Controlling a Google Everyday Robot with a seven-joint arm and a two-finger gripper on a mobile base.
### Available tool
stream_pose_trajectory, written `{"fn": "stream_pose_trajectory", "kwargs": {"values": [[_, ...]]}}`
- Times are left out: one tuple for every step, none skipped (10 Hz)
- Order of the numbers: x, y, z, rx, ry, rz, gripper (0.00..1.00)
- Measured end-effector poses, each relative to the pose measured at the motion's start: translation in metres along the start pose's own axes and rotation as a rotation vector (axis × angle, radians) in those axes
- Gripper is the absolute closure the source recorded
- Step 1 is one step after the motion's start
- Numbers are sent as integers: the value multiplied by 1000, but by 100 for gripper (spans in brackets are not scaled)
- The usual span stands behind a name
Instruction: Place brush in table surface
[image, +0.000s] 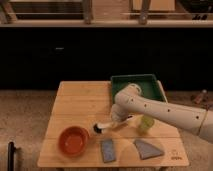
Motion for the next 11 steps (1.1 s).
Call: {"fn": "stream_pose_trajectory", "kwargs": {"values": [[3,0,5,-5,3,-1,95],[4,-1,9,-13,5,-6,87],[3,-3,12,-23,4,-18,75],[3,-3,14,-34,4,-27,65],[3,-4,15,-38,2,-34,57],[3,-5,15,-44,1,-43,47],[2,-6,16,-51,-1,-54,35],[1,-7,17,-55,0,-62,27],[1,-8,17,-56,-1,-69,21],[2,-7,16,-60,0,-73,20],[2,-7,15,-59,-1,-75,20]]}}
